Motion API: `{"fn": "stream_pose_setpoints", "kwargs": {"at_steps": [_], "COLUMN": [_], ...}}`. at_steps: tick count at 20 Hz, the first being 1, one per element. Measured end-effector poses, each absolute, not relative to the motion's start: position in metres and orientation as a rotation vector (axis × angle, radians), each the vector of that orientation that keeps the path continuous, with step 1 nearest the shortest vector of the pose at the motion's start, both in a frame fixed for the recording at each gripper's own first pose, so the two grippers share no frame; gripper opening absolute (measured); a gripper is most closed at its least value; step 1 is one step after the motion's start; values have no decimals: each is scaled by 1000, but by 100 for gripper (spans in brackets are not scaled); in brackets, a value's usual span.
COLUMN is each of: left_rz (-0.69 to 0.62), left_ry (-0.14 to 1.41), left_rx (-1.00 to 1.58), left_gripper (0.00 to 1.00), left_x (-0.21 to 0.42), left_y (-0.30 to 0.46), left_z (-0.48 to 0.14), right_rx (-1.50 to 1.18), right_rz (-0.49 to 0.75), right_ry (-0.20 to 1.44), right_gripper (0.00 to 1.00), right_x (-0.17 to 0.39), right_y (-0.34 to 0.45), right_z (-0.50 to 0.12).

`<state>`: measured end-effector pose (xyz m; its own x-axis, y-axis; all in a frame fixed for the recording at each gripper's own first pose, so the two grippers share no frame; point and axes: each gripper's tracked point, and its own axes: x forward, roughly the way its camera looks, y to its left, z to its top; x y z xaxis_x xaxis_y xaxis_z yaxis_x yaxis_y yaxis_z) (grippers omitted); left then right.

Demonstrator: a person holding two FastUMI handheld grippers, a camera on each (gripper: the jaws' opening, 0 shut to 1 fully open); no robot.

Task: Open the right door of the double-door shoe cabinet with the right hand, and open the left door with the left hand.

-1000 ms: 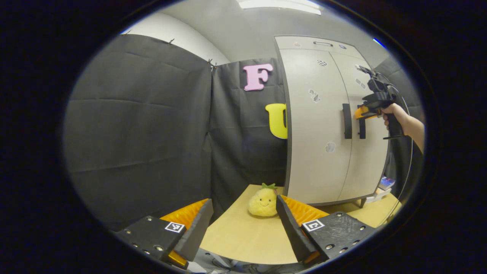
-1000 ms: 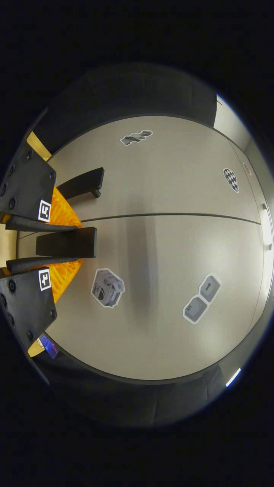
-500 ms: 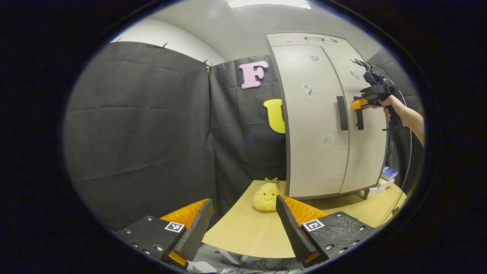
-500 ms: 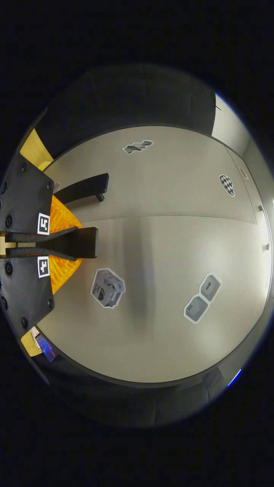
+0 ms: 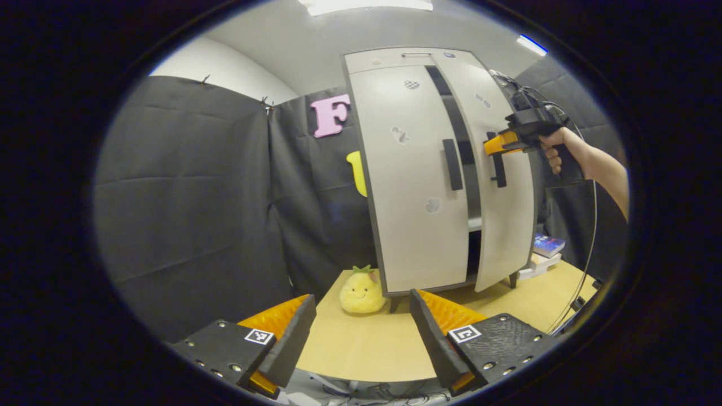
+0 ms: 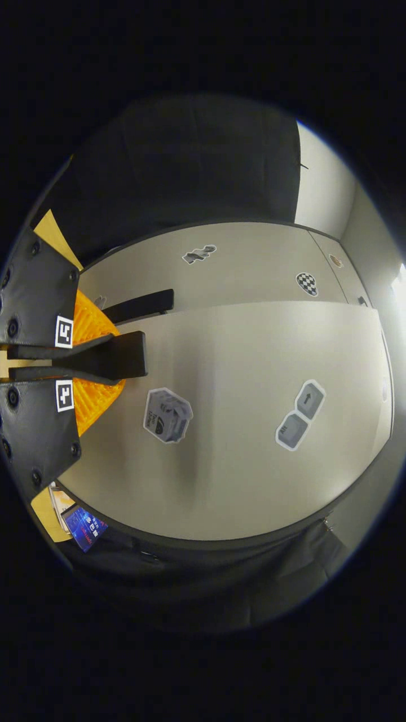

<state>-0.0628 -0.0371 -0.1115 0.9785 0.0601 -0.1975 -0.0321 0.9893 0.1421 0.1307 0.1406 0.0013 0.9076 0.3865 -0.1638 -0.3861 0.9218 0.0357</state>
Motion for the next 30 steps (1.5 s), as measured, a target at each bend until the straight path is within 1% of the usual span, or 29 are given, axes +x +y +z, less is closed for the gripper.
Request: {"fn": "stream_pose_setpoints", "kwargs": {"at_steps": [4, 5, 6, 7, 12, 17, 24, 25, 26, 27, 28, 29, 30], "left_rz": [-17, -24, -35, -43, -39, -31, -56, -60, -64, -69, -76, -84, -92], "left_ry": [208, 209, 207, 204, 177, 168, 168, 168, 167, 167, 169, 168, 168], "left_rx": [95, 76, 59, 49, 64, 21, 12, 9, 6, 3, 0, -3, -5], "left_gripper": [96, 96, 96, 96, 96, 96, 96, 96, 96, 96, 96, 96, 96], "left_x": [-61, -59, -58, -58, -54, -48, -40, -39, -36, -35, -32, -31, -31], "left_y": [-70, -76, -82, -88, -88, -86, -92, -93, -94, -96, -97, -100, -102], "left_z": [-114, -113, -113, -112, -100, -98, -100, -101, -101, -102, -102, -101, -102], "right_rx": [22, 33, 29, 19, 30, 15, -2, 1, 0, -2, -8, -14, -18], "right_rz": [413, 416, 417, 416, 412, 406, 344, 337, 330, 320, 308, 295, 284], "right_ry": [179, 183, 181, 180, 176, 184, 204, 205, 208, 212, 215, 215, 214], "right_gripper": [7, 3, 7, 7, 6, 6, 6, 2, 6, 2, 6, 2, 2], "right_x": [110, 106, 102, 99, 82, 74, 50, 48, 47, 45, 43, 42, 40], "right_y": [125, 122, 118, 116, 100, 82, 49, 46, 42, 38, 34, 30, 25], "right_z": [2, 3, 3, 4, 6, 11, 9, 9, 9, 10, 9, 10, 10]}}
